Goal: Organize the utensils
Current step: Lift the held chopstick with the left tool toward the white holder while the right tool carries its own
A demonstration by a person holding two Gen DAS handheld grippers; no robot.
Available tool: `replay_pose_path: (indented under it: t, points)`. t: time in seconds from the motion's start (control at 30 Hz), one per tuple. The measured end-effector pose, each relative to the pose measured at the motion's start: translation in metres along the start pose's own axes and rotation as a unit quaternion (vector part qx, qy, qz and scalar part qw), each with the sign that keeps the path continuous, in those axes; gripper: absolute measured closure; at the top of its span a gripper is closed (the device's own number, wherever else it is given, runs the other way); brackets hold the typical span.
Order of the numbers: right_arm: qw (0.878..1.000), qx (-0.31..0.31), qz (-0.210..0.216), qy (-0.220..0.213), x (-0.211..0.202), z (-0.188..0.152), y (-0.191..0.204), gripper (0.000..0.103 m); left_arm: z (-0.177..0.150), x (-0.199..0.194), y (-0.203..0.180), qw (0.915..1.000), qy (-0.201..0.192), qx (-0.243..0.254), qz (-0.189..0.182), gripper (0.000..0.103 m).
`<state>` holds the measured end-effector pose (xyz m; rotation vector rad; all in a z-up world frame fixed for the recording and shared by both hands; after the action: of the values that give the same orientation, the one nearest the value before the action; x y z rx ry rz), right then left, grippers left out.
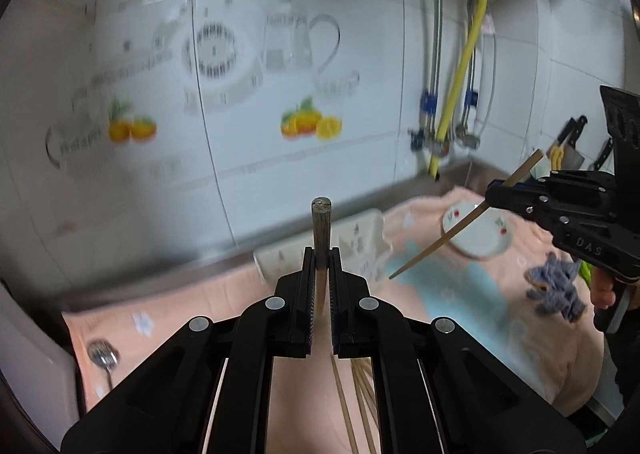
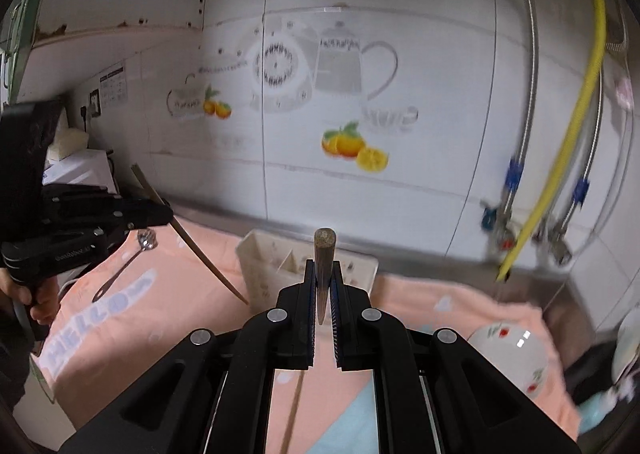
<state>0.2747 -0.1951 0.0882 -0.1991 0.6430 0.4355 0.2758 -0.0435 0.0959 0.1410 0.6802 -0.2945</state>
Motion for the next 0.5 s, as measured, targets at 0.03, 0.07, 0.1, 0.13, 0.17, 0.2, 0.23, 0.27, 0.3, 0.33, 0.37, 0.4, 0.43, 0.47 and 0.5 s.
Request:
replay_pose_path:
  t: [0.03,0.07,0.1,0.13,0.17,0.2,0.23,0.27,0.3,0.33,0.37,0.4,0.43,0.47,0.5]
  points:
    - [1.0,0.0,-0.001,-0.002,-0.001,0.008,-0.002,0.096,0.01,-0.005,0.001,0.9999,-0.01,0.001,0.005,0.098]
    - [1.0,-0.001,-0.005,-0.004,0.0,0.014,-0.005,0.096,0.017,-0.008,0.004,0.9998,-0.017,0.0,0.007,0.098]
    - [1.0,-0.002,-0.011,-0.005,0.0,0.021,-0.007,0.096,0.024,-0.01,0.005,0.9997,-0.022,0.0,0.009,0.098]
    - [1.0,-0.003,-0.015,-0.004,0.003,0.026,-0.01,0.096,0.03,-0.012,0.006,0.9996,-0.028,0.0,0.01,0.098]
    - [1.0,-0.001,-0.016,-0.003,0.005,0.03,-0.012,0.096,0.037,-0.012,0.008,0.9994,-0.033,0.0,0.014,0.098]
    - [1.0,0.0,-0.018,-0.001,0.009,0.034,-0.015,0.096,0.043,-0.011,0.009,0.9991,-0.036,0.0,0.02,0.098]
    - [1.0,0.0,-0.023,0.002,0.015,0.037,-0.017,0.096,0.047,-0.009,0.011,0.999,-0.037,0.0,0.025,0.098]
    - [1.0,0.001,-0.027,0.006,0.02,0.039,-0.02,0.096,0.05,-0.005,0.013,0.999,-0.035,-0.002,0.027,0.098]
    - [1.0,0.003,-0.029,0.01,0.027,0.04,-0.022,0.096,0.051,0.0,0.016,0.999,-0.033,-0.005,0.029,0.098]
    - [0.999,0.003,-0.031,0.013,0.034,0.04,-0.023,0.096,0.053,0.007,0.019,0.9988,-0.031,-0.007,0.037,0.098]
    - [0.999,0.003,-0.034,0.018,0.04,0.039,-0.025,0.096,0.053,0.013,0.022,0.9986,-0.029,-0.007,0.044,0.098]
    - [0.999,0.005,-0.036,0.022,0.046,0.038,-0.026,0.096,0.052,0.018,0.025,0.9984,-0.026,-0.009,0.049,0.098]
    - [0.999,0.01,-0.033,0.033,0.056,0.035,-0.028,0.096,0.05,0.025,0.028,0.9986,-0.02,-0.014,0.046,0.098]
    - [0.999,0.012,-0.032,0.039,0.063,0.033,-0.028,0.096,0.046,0.034,0.032,0.9989,-0.009,-0.027,0.037,0.098]
    - [0.998,0.013,-0.033,0.045,0.069,0.03,-0.029,0.096,0.043,0.041,0.035,0.9989,-0.002,-0.033,0.032,0.098]
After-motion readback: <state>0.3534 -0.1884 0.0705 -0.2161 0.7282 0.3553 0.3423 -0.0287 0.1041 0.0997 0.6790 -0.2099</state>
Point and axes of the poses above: each gripper's, at about its wrist camera, not at the fingertips, and x roughly the way its jaws point, y to its left, z to its top, the point moved 8 cm from there along x, roughly the way its jaws point, and after that the axes turned 9 degrees about y, right-handed, at the moved point
